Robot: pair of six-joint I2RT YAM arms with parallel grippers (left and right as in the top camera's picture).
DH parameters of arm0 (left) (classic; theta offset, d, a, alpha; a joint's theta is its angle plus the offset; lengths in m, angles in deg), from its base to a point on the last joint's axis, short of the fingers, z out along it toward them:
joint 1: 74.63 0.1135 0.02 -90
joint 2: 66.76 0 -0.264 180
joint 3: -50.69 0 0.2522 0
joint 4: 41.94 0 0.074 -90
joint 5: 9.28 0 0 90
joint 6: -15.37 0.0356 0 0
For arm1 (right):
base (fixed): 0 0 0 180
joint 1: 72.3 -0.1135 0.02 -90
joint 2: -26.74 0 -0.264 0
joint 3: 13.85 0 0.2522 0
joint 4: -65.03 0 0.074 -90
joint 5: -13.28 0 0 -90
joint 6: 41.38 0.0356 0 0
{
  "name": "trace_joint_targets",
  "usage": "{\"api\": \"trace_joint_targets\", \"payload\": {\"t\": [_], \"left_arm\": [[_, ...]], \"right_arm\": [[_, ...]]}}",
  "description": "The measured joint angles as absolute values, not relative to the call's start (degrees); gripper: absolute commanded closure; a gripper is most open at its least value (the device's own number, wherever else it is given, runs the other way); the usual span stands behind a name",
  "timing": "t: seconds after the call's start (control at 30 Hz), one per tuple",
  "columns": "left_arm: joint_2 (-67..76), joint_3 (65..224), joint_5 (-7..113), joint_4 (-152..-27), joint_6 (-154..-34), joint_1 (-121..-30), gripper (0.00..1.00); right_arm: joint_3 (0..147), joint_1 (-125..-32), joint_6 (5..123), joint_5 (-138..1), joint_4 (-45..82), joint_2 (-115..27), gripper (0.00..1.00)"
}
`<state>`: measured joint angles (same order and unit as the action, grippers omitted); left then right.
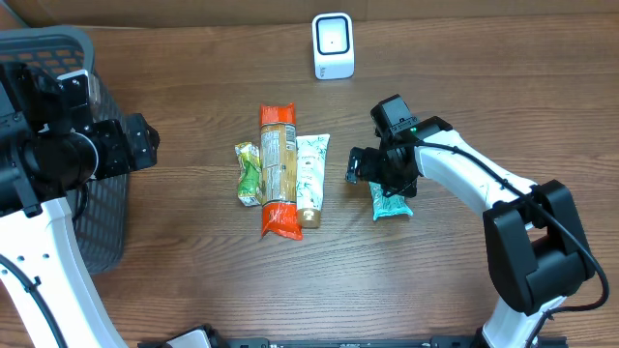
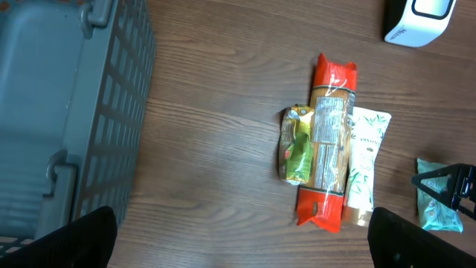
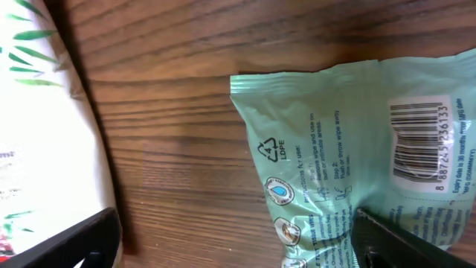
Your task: Scan the item barcode
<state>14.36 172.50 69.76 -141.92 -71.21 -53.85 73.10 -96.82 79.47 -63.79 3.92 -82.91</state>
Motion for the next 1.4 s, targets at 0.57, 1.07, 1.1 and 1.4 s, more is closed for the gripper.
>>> {"api": "trace_joint_targets", "payload": {"t": [0.57,1.07,1.1,1.4], "left_arm": [[14.4,172.5,69.8,-141.9,-71.2,-53.9,0.00],[14.4,172.5,69.7,-141.9,-71.2,-53.9,0.00],[14.4,172.5,69.7,-141.9,-71.2,-53.9,0.01],[14.4,172.5,69.7,-141.9,-71.2,-53.9,0.00]], "right_arm": [[83.6,-95.9,76.3,-75.8,-11.5,-81.7,0.00],[71.6,-89.0,83.7,-88.7,-5.1,-76.7,0.83],[69.7,-88.3,83.8,-88.8,-3.7,-76.7,0.83],[64.2,-86.7,77.1,-80.3,11.7,-76.7,0.82]]}}
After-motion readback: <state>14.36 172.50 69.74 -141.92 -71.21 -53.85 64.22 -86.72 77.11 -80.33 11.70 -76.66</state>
